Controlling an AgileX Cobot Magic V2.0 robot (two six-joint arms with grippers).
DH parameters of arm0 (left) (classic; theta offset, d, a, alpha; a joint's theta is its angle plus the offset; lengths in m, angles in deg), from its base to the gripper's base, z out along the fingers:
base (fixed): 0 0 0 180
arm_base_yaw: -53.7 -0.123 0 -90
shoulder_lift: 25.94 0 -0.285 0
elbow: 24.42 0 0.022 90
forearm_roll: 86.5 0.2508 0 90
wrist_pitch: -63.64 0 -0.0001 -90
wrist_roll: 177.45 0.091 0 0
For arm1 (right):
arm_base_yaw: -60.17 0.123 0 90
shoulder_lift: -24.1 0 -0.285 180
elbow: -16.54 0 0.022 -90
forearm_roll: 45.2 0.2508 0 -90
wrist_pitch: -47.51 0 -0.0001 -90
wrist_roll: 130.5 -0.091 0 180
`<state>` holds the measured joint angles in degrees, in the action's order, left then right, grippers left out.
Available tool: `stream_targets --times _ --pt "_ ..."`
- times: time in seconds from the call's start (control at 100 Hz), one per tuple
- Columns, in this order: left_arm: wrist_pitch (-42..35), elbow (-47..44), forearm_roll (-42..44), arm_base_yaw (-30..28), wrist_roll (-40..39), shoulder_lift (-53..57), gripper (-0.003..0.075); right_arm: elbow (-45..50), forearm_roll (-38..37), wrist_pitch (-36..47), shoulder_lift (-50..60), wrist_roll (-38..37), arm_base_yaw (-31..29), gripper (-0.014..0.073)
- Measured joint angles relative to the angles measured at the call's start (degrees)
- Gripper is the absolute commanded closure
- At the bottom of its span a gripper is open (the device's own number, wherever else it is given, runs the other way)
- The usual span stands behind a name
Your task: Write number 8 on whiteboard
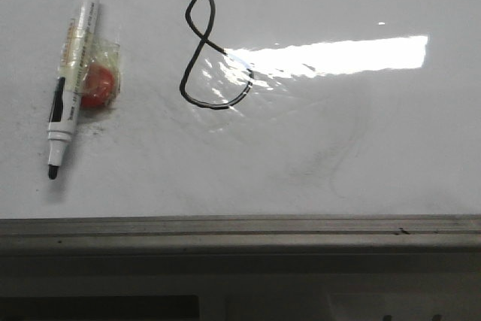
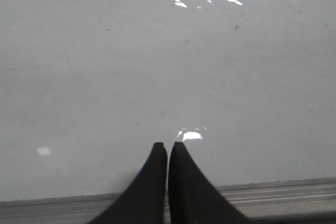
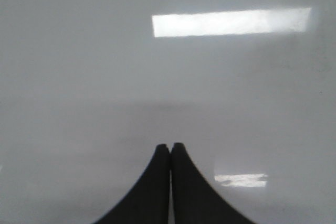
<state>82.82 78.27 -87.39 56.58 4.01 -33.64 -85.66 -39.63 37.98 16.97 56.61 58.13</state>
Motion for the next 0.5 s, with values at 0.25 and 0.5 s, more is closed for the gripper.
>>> stream_targets --times 0.25,0.5 --pt "0.0 0.0 0.0 0.0 0.0 0.0 0.0741 0.0 -2.2 -4.3 0.0 0.1 -4.5 0.0657" --pt "0.0 0.0 0.0 0.0 0.0 0.0 0.0741 0.0 -4.3 -7.7 0.0 -1.0 -7.1 0.0657"
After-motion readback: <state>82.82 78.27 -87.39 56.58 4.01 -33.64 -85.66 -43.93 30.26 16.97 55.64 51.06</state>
